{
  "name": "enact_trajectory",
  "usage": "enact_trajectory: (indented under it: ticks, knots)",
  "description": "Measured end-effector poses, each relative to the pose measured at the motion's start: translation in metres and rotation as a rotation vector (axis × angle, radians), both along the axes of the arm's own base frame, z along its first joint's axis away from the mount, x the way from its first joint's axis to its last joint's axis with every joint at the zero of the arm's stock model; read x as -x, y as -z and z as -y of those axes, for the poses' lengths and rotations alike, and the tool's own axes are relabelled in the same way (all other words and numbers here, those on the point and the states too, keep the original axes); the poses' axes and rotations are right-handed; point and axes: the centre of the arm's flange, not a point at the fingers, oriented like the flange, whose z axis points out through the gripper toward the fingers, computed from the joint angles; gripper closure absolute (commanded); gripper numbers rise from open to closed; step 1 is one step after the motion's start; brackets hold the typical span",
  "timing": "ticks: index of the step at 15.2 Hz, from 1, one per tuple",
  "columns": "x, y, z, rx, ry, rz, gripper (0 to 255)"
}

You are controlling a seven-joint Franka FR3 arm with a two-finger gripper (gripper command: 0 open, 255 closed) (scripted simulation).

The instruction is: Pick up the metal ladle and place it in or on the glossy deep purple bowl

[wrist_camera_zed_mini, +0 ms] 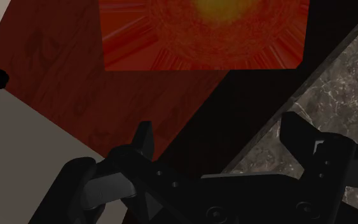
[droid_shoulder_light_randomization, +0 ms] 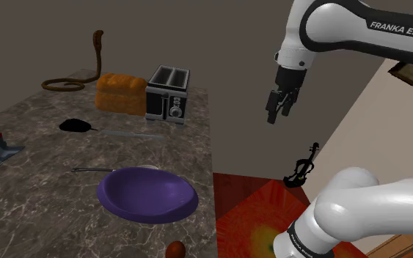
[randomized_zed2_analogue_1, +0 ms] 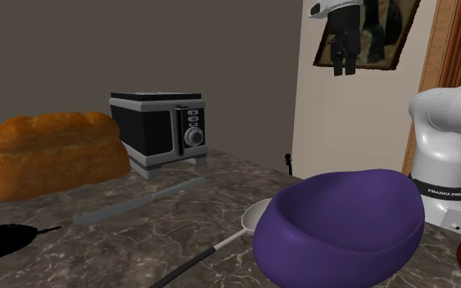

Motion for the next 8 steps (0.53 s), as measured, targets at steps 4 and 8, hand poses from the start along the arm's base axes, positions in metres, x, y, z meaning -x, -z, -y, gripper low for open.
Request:
enact_trajectory:
  ticks: [4, 8]
  knots:
    - [-0.019, 0.014, -0.014, -0.008, -0.041, 0.001, 0]
    - [-0.054, 0.034, -0.046, -0.024, -0.118, 0.004, 0]
